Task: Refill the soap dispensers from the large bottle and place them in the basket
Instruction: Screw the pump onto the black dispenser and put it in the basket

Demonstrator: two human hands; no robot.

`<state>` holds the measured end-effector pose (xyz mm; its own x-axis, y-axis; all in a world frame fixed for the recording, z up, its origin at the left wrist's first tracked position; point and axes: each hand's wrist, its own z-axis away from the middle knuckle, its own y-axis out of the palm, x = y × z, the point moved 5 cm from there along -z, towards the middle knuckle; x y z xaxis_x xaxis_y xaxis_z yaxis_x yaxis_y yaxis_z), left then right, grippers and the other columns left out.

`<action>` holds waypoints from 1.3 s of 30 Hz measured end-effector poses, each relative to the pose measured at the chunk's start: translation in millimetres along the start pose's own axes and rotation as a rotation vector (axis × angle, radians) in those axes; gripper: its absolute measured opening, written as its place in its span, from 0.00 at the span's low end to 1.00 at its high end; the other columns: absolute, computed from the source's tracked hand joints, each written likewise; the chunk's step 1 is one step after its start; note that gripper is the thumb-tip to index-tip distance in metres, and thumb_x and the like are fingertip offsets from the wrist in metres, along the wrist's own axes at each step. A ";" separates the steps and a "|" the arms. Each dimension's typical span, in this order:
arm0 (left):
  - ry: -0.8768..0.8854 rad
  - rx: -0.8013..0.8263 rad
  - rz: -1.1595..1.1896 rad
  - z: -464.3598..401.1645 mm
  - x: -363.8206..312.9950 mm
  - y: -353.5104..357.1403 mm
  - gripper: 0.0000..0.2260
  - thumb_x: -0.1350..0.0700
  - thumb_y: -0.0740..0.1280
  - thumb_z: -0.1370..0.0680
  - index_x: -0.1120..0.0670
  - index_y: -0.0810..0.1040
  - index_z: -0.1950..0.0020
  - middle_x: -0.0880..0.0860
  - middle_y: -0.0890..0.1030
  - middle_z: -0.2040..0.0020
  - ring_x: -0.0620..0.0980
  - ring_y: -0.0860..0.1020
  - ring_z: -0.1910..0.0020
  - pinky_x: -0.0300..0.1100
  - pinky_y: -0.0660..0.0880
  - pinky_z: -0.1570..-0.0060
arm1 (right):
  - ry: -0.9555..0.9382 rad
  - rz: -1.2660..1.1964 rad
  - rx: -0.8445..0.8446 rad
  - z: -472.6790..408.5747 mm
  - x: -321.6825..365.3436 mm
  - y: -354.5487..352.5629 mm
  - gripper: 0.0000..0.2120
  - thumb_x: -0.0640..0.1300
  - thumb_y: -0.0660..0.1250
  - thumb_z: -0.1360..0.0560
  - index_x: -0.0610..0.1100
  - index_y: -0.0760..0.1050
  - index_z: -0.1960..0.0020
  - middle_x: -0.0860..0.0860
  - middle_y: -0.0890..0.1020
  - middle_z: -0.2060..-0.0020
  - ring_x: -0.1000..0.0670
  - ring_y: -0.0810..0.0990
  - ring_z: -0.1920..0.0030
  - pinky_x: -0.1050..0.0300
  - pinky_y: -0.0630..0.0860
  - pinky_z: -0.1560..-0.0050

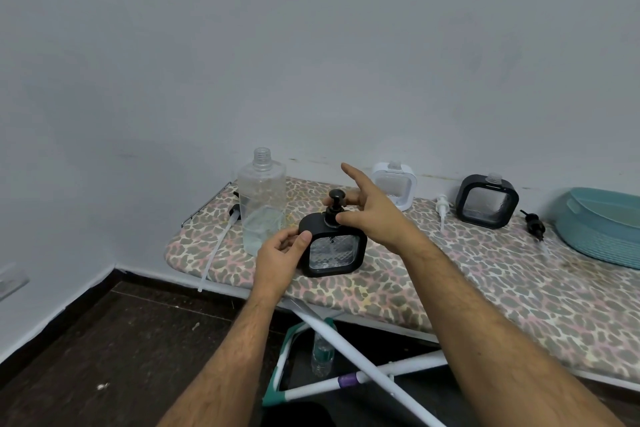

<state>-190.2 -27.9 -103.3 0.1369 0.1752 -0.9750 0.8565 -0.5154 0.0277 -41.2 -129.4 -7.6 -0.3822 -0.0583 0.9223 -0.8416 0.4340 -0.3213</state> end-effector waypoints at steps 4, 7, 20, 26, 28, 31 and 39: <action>-0.003 -0.002 -0.011 -1.5 3.0 -0.9 0.21 0.40 0.70 0.32 0.51 0.82 0.46 0.52 0.85 0.51 0.47 0.84 0.51 0.40 0.80 0.51 | 0.000 0.066 -0.021 -0.8 -1.1 -4.8 0.40 0.34 0.75 0.28 0.52 0.61 0.22 0.50 0.87 0.51 0.52 0.83 0.45 0.46 0.76 0.35; -0.002 0.006 0.001 -2.3 4.9 -0.7 0.23 0.41 0.70 0.31 0.55 0.82 0.44 0.53 0.86 0.51 0.49 0.84 0.51 0.44 0.81 0.51 | -0.020 0.116 -0.042 -1.7 1.6 -2.7 0.39 0.35 0.76 0.29 0.53 0.64 0.24 0.53 0.87 0.53 0.52 0.82 0.54 0.49 0.77 0.39; 0.019 0.011 -0.016 -1.5 2.0 -0.7 0.25 0.40 0.69 0.32 0.56 0.82 0.43 0.53 0.85 0.51 0.47 0.84 0.51 0.39 0.80 0.52 | 0.042 0.134 0.134 -11.2 1.7 -4.0 0.40 0.34 0.76 0.28 0.51 0.63 0.23 0.50 0.87 0.52 0.48 0.84 0.44 0.45 0.76 0.34; 0.016 0.011 0.007 -1.7 4.5 -0.4 0.22 0.42 0.71 0.31 0.56 0.82 0.46 0.54 0.86 0.52 0.51 0.84 0.52 0.45 0.81 0.50 | 0.001 0.145 -0.022 -4.1 -2.6 -0.5 0.35 0.38 0.78 0.30 0.51 0.67 0.29 0.51 0.87 0.52 0.53 0.84 0.51 0.53 0.79 0.44; 0.015 0.010 0.014 -1.3 3.7 -0.4 0.20 0.43 0.71 0.31 0.55 0.82 0.46 0.54 0.86 0.53 0.50 0.84 0.52 0.44 0.81 0.51 | -0.014 0.180 -0.106 -0.5 -5.1 2.5 0.31 0.41 0.79 0.32 0.54 0.69 0.34 0.50 0.87 0.51 0.53 0.84 0.50 0.51 0.80 0.44; 0.023 0.011 0.007 -1.0 2.3 -0.2 0.21 0.43 0.70 0.31 0.56 0.82 0.45 0.53 0.86 0.53 0.49 0.84 0.53 0.40 0.81 0.53 | -0.024 0.238 -0.192 4.9 -3.6 7.6 0.29 0.44 0.78 0.31 0.54 0.68 0.35 0.50 0.86 0.48 0.52 0.84 0.48 0.52 0.80 0.45; 0.008 0.025 -0.003 -2.4 1.5 0.0 0.23 0.42 0.70 0.30 0.57 0.82 0.43 0.51 0.86 0.52 0.46 0.84 0.51 0.40 0.80 0.51 | 0.045 0.089 0.063 -3.0 -8.1 1.4 0.44 0.36 0.74 0.28 0.54 0.56 0.20 0.48 0.86 0.45 0.47 0.83 0.41 0.42 0.75 0.33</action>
<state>-188.8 -25.6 -104.3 0.1386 0.1837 -0.9732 0.8440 -0.5360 0.0190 -38.2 -125.6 -14.8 -0.4404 0.0194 0.8976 -0.8277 0.3787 -0.4142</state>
